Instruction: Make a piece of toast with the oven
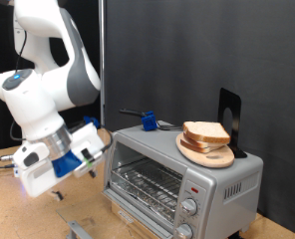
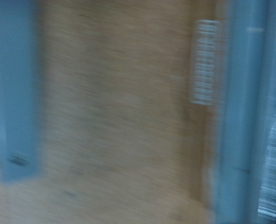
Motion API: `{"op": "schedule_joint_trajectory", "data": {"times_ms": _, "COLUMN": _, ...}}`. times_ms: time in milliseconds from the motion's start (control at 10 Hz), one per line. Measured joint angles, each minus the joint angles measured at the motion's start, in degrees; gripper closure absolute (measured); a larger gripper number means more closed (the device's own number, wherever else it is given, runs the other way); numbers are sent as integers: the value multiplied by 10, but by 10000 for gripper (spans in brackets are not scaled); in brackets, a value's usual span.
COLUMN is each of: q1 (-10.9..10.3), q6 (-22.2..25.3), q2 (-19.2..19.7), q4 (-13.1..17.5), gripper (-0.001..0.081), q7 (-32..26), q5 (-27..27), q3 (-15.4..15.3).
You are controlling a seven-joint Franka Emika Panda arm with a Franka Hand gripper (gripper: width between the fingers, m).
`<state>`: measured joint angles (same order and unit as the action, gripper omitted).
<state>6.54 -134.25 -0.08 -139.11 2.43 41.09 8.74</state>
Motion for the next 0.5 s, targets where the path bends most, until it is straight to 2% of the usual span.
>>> {"op": "schedule_joint_trajectory", "data": {"times_ms": 200, "q1": 0, "q6": 51, "q2": -40, "q4": 3, "gripper": 6, "q7": -39, "q5": 58, "q3": 2}}
{"op": "schedule_joint_trajectory", "data": {"times_ms": 500, "q1": -2, "q6": 80, "q2": -96, "q4": 6, "gripper": 6, "q7": -7, "q5": 58, "q3": -8}}
